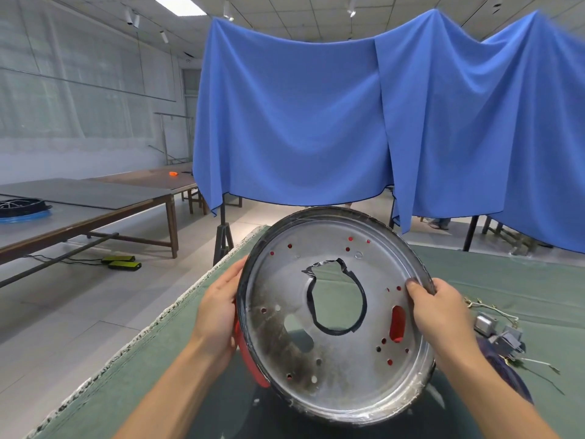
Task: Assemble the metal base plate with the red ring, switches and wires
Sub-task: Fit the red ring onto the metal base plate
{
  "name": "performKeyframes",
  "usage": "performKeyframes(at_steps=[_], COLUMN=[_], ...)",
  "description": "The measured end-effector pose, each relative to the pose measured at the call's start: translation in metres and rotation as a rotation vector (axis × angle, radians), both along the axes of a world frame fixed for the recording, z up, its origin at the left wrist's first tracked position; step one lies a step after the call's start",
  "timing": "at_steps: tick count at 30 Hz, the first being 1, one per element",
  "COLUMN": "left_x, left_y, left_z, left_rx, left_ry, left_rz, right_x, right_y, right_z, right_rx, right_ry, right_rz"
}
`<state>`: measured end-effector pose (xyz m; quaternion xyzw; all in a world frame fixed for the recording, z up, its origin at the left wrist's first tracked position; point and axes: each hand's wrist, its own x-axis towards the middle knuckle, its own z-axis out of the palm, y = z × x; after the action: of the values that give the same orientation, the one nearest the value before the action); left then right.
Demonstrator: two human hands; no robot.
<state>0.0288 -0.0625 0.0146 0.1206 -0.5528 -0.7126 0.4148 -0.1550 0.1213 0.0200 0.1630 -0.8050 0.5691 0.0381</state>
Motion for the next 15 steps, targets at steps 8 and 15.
performKeyframes(at_steps=[8,15], left_x=[-0.005,-0.005], left_y=[-0.003,-0.003], left_z=[0.003,0.019], left_rx=[0.044,-0.127], left_ry=[0.084,0.034], left_rz=[-0.008,0.036], right_x=[0.008,0.009], right_y=[-0.001,0.007], right_z=[-0.005,-0.007], right_rx=[-0.144,-0.204], right_ry=[0.01,0.116], right_rz=[0.05,0.083])
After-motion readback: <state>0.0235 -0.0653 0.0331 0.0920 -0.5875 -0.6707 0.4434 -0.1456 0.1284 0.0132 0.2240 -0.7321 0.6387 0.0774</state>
